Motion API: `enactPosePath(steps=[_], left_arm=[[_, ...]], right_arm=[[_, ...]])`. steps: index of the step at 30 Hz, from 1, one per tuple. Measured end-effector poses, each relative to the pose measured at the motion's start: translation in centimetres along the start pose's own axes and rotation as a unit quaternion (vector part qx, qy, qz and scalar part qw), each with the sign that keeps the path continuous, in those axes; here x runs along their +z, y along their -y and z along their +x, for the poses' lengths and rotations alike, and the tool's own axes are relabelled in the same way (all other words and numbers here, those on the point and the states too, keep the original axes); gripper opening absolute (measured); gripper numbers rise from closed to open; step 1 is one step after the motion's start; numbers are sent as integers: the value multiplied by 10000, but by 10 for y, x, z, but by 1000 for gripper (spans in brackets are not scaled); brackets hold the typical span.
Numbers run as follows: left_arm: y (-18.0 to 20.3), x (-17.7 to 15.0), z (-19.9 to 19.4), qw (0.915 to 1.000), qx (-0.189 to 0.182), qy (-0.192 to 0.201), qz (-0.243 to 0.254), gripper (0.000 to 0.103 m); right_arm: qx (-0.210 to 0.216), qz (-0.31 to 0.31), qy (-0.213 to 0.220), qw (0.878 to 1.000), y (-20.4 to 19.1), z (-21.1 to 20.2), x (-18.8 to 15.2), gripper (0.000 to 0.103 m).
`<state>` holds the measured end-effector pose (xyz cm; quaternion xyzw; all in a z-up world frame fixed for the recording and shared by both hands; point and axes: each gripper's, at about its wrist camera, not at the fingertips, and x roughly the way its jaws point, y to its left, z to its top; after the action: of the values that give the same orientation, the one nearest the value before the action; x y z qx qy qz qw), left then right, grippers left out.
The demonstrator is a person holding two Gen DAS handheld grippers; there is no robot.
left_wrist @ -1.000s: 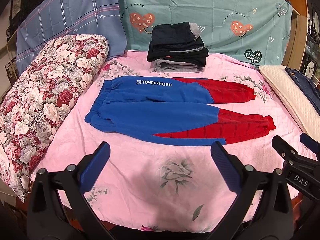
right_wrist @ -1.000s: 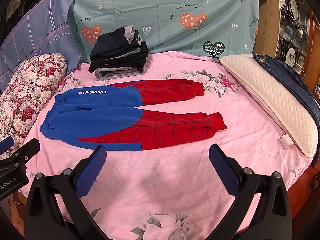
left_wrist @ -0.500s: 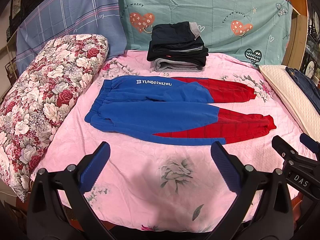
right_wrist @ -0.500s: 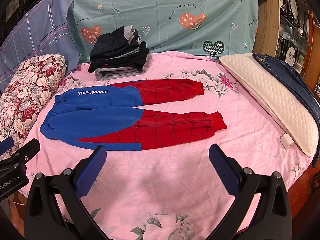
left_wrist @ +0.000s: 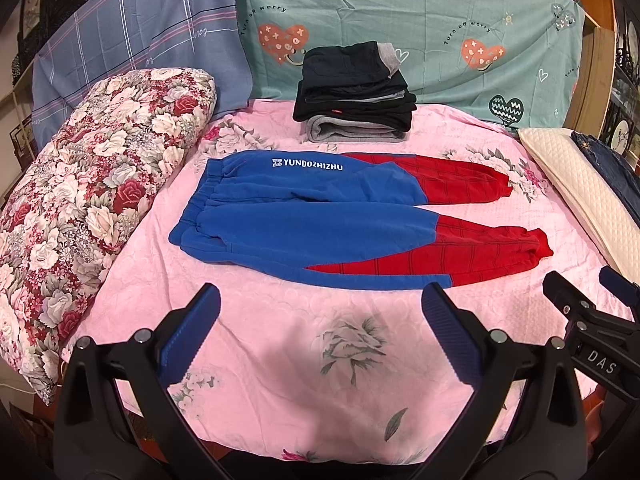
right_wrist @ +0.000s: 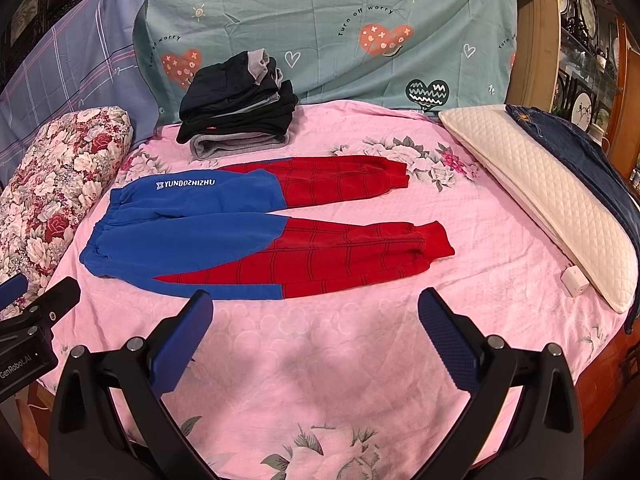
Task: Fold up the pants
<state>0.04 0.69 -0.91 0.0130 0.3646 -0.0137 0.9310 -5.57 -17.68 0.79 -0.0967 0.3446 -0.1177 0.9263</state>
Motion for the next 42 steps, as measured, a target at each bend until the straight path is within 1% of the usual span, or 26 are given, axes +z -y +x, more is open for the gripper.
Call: enactPosePath(steps=[13,18,19,21,22,23,26,27,28,30,31,32,33,34,35,36,37,38,39,41,42], left_arm=[[-2,-3,0,10000,3,3,32,101],[0,-3,6,9999,-15,-131,71,101],[1,-4,10,9997,-60,-203,93,101],[2,-7,22,9985,-267,-469,128,101],[3,-9,32,9969,-423,-659,115,101],[1,-14,48,9939,-574,-943,49,101],[-13,-21,82,9875,-647,-1427,-190,101],[-26,-21,99,9835,-683,-1633,-365,101],[-38,-19,110,9812,-664,-1734,-521,101],[-72,-8,135,9784,-554,-1768,-919,101],[-88,-2,145,9763,-571,-1777,-1093,101],[-104,4,155,9731,-649,-1807,-1274,101],[-130,11,170,9653,-834,-1841,-1653,101],[-143,13,178,9600,-920,-1865,-1876,101],[-159,15,187,9528,-985,-1892,-2160,101],[-178,16,198,9419,-1019,-1948,-2539,100],[-190,15,206,9335,-1017,-2014,-2788,100],[-199,15,213,9253,-1044,-2093,-2985,100],[-207,14,221,9161,-1154,-2166,-3169,96],[-215,13,230,9052,-1270,-2256,-3370,91],[-217,12,234,9011,-1311,-2278,-3448,89]], right_arm=[[4,1,-6,10000,1,0,1,102],[49,-2,-76,10000,-1,3,-1,102],[55,-7,-93,9999,-2,4,-1,102],[64,-31,-132,9999,-3,7,-2,102],[69,-44,-166,9998,-2,9,-3,102],[89,-65,-243,9996,-2,14,-4,102],[212,-13,-581,9981,2,34,-16,102],[202,1,-666,9976,3,39,-18,102],[176,27,-825,9964,5,47,-25,102],[188,111,-1044,9943,10,58,-33,102],[218,205,-1180,9926,14,63,-37,102],[232,261,-1242,9916,17,65,-37,102],[233,328,-1280,9910,20,67,-37,102],[219,374,-1279,9908,22,67,-37,102],[213,395,-1263,9910,24,67,-37,102],[212,406,-1239,9912,25,66,-36,102],[203,394,-1206,9917,25,64,-35,102],[197,379,-1185,9920,26,64,-36,102],[191,364,-1171,9923,26,63,-36,102],[168,362,-1170,9923,29,66,-35,102],[157,381,-1190,9920,31,68,-36,102]])
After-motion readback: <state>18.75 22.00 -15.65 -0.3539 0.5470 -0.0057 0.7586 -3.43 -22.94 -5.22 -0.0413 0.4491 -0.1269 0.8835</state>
